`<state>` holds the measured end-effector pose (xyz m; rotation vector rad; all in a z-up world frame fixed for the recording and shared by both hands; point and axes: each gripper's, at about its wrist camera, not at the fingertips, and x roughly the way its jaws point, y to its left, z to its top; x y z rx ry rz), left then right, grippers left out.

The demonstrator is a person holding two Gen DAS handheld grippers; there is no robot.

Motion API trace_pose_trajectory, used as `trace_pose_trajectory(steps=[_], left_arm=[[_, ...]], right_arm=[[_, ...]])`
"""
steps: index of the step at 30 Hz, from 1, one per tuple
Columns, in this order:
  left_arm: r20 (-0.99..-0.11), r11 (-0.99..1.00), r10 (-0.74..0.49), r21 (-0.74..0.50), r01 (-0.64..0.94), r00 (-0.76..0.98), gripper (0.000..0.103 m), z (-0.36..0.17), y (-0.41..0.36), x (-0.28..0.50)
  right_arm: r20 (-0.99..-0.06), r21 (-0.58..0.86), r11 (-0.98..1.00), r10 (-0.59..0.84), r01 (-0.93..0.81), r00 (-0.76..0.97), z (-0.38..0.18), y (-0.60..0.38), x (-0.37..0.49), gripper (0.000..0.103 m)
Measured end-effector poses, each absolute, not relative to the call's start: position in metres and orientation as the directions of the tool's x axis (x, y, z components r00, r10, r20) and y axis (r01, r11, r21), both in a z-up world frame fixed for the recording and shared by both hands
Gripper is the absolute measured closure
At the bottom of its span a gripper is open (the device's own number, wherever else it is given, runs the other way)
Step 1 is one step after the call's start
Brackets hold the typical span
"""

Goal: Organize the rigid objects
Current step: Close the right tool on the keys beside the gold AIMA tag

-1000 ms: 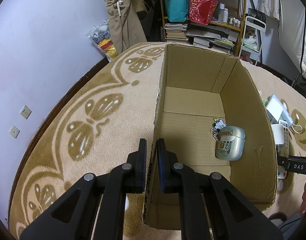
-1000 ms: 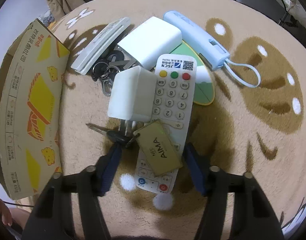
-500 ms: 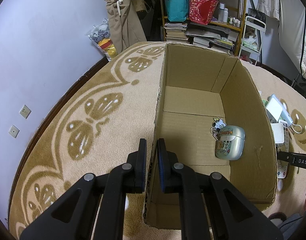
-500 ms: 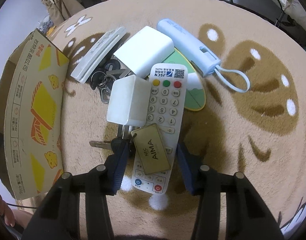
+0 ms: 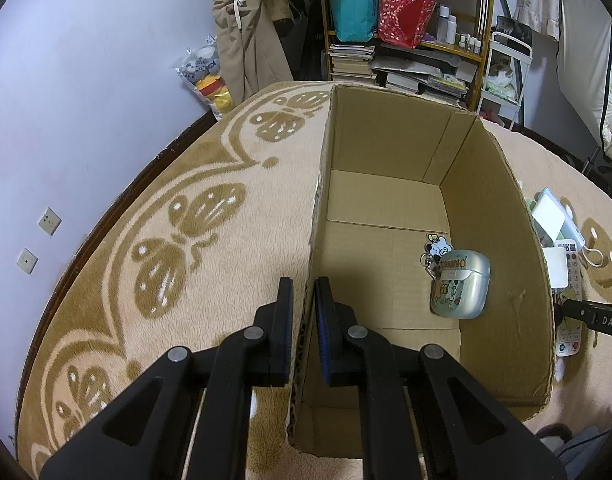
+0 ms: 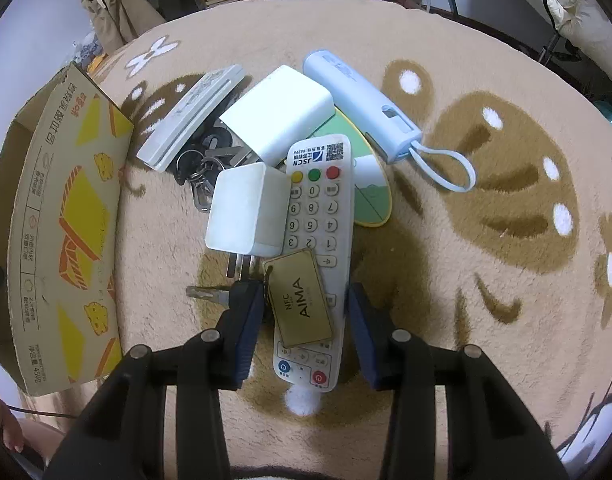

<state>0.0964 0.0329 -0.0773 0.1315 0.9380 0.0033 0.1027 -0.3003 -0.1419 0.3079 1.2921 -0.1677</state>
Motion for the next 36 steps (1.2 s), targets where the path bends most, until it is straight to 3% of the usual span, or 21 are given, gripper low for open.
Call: trace_pose_trajectory(steps=[12, 18, 27, 31, 36], left_arm=[[-0.806, 0.991, 0.067, 0.122, 0.055, 0.588, 0.092, -0.08, 0.031, 0.091], [-0.807, 0.991, 0.066, 0.122, 0.055, 0.587, 0.092, -0.08, 0.03, 0.09], [-0.809, 0.991, 0.064, 0.119, 0.056, 0.584, 0.092, -0.081, 0.029, 0.089], [-0.81, 0.991, 0.064, 0.118, 0.055, 0.583, 0.092, -0.082, 0.029, 0.088], [-0.811, 0.991, 0.064, 0.119, 0.057, 0.581, 0.092, -0.082, 0.029, 0.089]], right_arm=[[-0.964, 0.137, 0.949, 0.063, 0.283, 0.257, -0.136, -0.295, 0.114, 0.056], [-0.954, 0.17, 0.954, 0.096, 0.248, 0.283, -0.128, -0.289, 0.116, 0.049], [-0.961, 0.098, 0.967, 0.031, 0.237, 0.274, -0.137, -0.286, 0.121, 0.049], [-0.958, 0.14, 0.957, 0.066, 0.254, 0.279, -0.141, -0.29, 0.122, 0.043], [-0.952, 0.195, 0.952, 0.125, 0.237, 0.28, -0.143, -0.285, 0.123, 0.043]])
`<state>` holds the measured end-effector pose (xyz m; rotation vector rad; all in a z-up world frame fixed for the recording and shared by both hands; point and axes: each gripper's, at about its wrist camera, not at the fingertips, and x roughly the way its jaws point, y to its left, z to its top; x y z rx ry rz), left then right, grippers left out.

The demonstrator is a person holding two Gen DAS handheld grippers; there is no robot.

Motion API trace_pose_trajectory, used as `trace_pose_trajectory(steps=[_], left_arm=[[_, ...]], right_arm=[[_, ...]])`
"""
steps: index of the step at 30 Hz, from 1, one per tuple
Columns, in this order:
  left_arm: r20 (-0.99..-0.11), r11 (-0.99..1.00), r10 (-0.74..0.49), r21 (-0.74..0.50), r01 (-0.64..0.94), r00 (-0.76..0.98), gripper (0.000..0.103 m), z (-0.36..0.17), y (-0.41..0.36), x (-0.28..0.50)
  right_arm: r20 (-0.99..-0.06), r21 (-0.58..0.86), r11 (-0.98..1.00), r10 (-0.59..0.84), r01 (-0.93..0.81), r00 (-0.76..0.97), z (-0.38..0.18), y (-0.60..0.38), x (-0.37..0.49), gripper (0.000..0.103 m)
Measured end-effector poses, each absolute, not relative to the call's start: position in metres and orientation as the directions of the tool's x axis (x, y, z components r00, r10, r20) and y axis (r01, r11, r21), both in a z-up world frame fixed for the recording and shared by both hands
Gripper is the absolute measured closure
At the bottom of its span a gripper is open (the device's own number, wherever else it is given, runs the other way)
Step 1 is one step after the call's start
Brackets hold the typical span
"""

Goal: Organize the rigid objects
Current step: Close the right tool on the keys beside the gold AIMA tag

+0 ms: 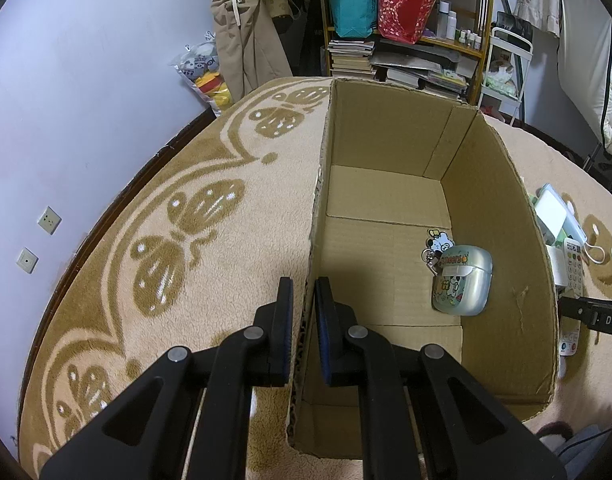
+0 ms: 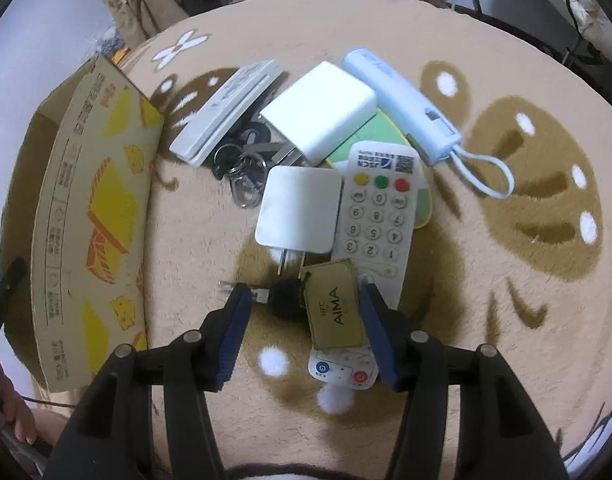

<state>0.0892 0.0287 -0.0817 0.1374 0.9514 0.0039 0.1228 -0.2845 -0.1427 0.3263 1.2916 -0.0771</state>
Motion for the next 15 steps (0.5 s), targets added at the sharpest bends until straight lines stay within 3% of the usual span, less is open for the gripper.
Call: trace_pose_trajectory(steps=[6, 15], left_arm=[[-0.812, 0.991, 0.065, 0.12, 0.058, 0.579, 0.092, -0.082, 0.028, 0.089], [-0.813, 0.991, 0.065, 0.121, 0.059, 0.578, 0.092, -0.082, 0.027, 0.088]], right_arm=[[-0.938, 0.257, 0.938, 0.186, 0.231, 0.292, -0.143, -0.279, 0.126, 0.041], [-0.939, 0.236, 0.951, 0.17, 0.2, 0.298, -0.145, -0.264, 0.132, 0.041]])
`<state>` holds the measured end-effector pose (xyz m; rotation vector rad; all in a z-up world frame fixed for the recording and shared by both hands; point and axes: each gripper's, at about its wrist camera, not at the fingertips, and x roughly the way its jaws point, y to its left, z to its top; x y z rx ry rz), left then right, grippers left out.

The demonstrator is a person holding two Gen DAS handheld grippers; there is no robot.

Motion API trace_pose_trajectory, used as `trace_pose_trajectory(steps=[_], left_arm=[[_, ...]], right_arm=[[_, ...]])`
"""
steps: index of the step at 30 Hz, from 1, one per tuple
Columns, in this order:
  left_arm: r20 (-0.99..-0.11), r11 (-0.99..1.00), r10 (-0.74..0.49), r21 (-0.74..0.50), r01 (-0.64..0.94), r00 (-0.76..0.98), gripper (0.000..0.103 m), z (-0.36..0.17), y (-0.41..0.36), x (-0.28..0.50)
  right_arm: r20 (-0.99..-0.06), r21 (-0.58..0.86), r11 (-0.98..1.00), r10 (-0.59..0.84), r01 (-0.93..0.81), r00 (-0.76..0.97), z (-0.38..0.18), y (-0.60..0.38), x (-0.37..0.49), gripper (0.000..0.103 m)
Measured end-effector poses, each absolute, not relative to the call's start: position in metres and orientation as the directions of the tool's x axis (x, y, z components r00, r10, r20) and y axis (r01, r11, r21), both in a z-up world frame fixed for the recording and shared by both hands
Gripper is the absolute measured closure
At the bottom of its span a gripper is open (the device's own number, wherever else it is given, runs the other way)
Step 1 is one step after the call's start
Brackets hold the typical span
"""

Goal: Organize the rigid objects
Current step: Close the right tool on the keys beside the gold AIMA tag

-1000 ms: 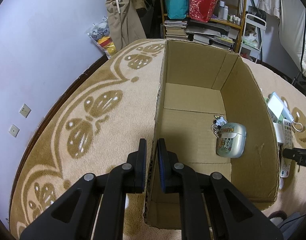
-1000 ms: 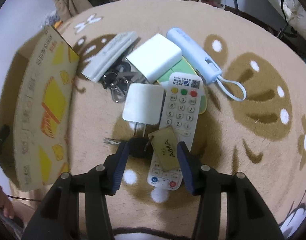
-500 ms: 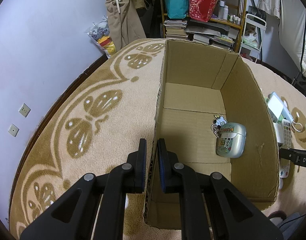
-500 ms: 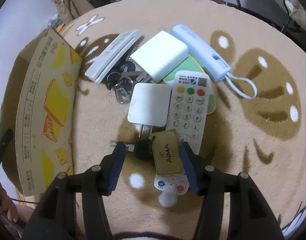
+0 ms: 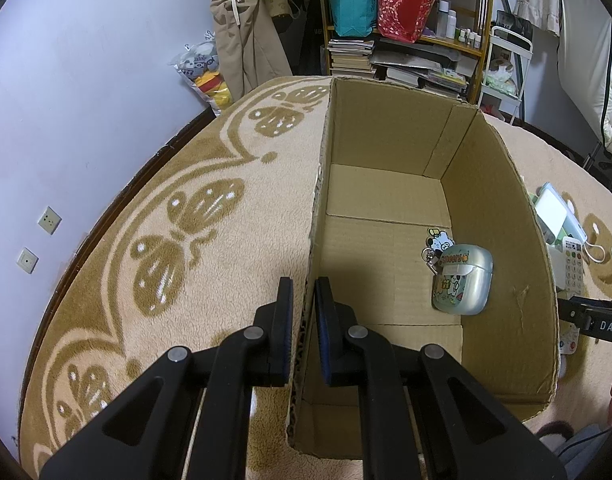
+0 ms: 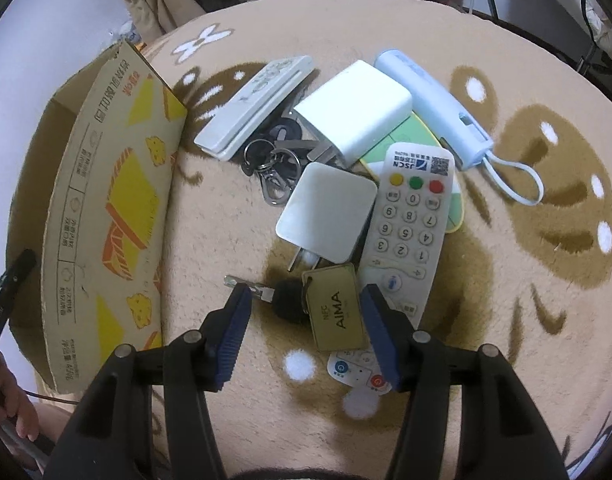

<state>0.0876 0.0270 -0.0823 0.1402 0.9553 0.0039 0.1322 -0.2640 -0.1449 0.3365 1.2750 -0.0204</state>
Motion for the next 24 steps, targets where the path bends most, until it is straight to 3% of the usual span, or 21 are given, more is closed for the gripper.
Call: trace_pose_trajectory(steps=[3, 5, 6, 24], left_arm=[[-0.813, 0.991, 0.064, 0.119, 0.058, 0.579, 0.092, -0.082, 0.028, 0.09], [-0.814, 0.991, 0.065, 0.119, 0.056, 0.577, 0.092, -0.082, 0.028, 0.088], [-0.815, 0.992, 0.064, 0.117, 0.056, 0.576, 0.092, -0.082, 0.028, 0.09], [-0.817, 0.991, 0.064, 0.118, 0.057, 0.574, 0.092, -0.083, 0.026, 0.086]], right_arm=[[-0.943, 0.215, 0.958, 0.153, 0.19, 0.297, -0.145, -0.262, 0.133, 0.044], [-0.943, 0.199, 0.962, 0.136, 0.185, 0.305, -0.142, -0.26, 0.131, 0.063], [-0.937, 0.223, 0.959, 0.161, 0.176, 0.31, -0.141, -0.259, 0.131, 0.066], [-0.952, 0.234, 0.959, 0.192, 0.158, 0.24, -0.161, -0.243, 0.136, 0.07]])
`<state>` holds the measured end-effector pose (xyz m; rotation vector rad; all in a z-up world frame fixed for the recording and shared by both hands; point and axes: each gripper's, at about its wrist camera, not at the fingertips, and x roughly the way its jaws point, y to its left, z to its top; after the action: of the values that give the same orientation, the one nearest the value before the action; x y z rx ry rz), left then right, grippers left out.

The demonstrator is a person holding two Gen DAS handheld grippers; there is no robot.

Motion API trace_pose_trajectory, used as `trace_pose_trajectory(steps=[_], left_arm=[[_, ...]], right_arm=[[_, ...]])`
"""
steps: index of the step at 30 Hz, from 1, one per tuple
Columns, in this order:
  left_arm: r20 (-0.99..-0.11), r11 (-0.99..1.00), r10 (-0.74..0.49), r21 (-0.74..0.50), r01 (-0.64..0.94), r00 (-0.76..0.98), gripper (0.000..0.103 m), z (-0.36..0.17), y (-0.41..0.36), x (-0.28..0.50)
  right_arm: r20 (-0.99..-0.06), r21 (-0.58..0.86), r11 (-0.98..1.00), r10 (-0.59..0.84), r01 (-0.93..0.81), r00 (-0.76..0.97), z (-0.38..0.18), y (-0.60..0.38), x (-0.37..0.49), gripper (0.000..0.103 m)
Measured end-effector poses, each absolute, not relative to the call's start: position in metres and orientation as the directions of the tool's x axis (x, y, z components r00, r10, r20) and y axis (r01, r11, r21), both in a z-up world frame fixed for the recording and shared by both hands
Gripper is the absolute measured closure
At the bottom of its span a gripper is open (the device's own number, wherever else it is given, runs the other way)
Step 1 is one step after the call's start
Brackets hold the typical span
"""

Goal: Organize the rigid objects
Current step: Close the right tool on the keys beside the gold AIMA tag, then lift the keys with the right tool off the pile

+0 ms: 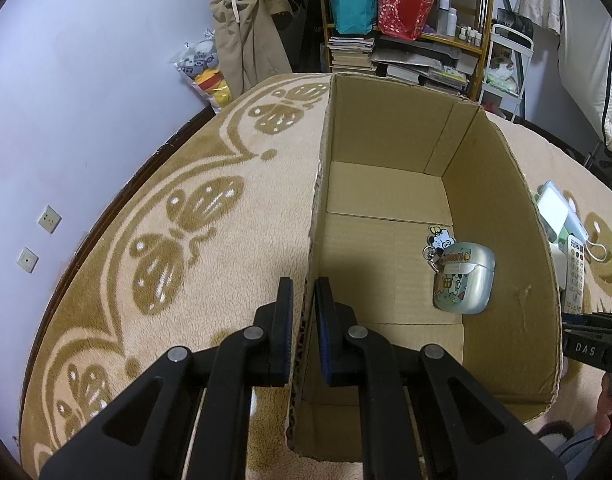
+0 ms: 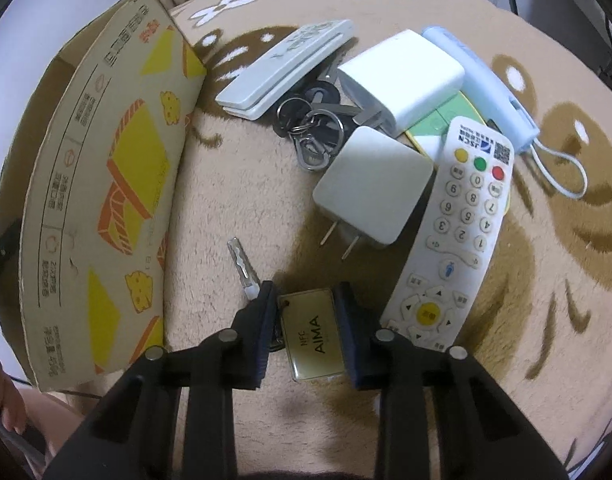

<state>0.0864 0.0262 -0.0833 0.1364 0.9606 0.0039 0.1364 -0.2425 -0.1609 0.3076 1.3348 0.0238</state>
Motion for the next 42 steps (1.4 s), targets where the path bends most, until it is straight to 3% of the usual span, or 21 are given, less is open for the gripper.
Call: trace_pose_trajectory(steps=[6, 8, 10, 19, 21, 23, 24, 42], left_arm=[[-0.817, 0.991, 0.064, 0.118, 0.057, 0.573, 0.092, -0.083, 0.026, 0.087], [-0.818, 0.992, 0.063, 0.116, 0.056, 0.572, 0.092, -0.083, 0.027, 0.089], [-0.818, 0.992, 0.061, 0.114, 0.056, 0.572, 0.092, -0.082, 0.026, 0.087], [-0.819, 0.991, 0.063, 0.116, 0.058, 0.57, 0.092, -0.084, 0.025, 0.087], [-0.82, 0.991, 0.063, 0.117, 0.059, 0.569, 0.092, -0.085, 0.024, 0.082], [-0.82, 0.992, 0.063, 0.116, 0.058, 0.569, 0.092, -0.084, 0.024, 0.084], [-0.82, 0.992, 0.063, 0.116, 0.058, 0.569, 0.092, -0.085, 0.024, 0.082], [-0.819, 0.99, 0.065, 0.124, 0.065, 0.57, 0.094, -0.083, 0.025, 0.088]], right_arm=[[-0.957, 0.224, 0.964, 0.19, 0.146, 0.218, -0.161, -0.235, 0.13, 0.066], [-0.957, 0.228, 0.964, 0.196, 0.136, 0.216, -0.164, -0.231, 0.131, 0.057], [-0.958, 0.224, 0.967, 0.195, 0.125, 0.212, -0.163, -0.226, 0.129, 0.054], [-0.969, 0.203, 0.97, 0.18, 0.13, 0.17, -0.17, -0.208, 0.118, 0.049], [-0.968, 0.209, 0.966, 0.182, 0.153, 0.172, -0.171, -0.21, 0.113, 0.053], [-0.972, 0.184, 0.969, 0.155, 0.165, 0.176, -0.169, -0.213, 0.11, 0.073], [-0.975, 0.155, 0.973, 0.121, 0.173, 0.188, -0.166, -0.215, 0.107, 0.075], [-0.908, 0.171, 0.978, 0.108, 0.121, 0.405, -0.095, -0.214, 0.095, 0.075]])
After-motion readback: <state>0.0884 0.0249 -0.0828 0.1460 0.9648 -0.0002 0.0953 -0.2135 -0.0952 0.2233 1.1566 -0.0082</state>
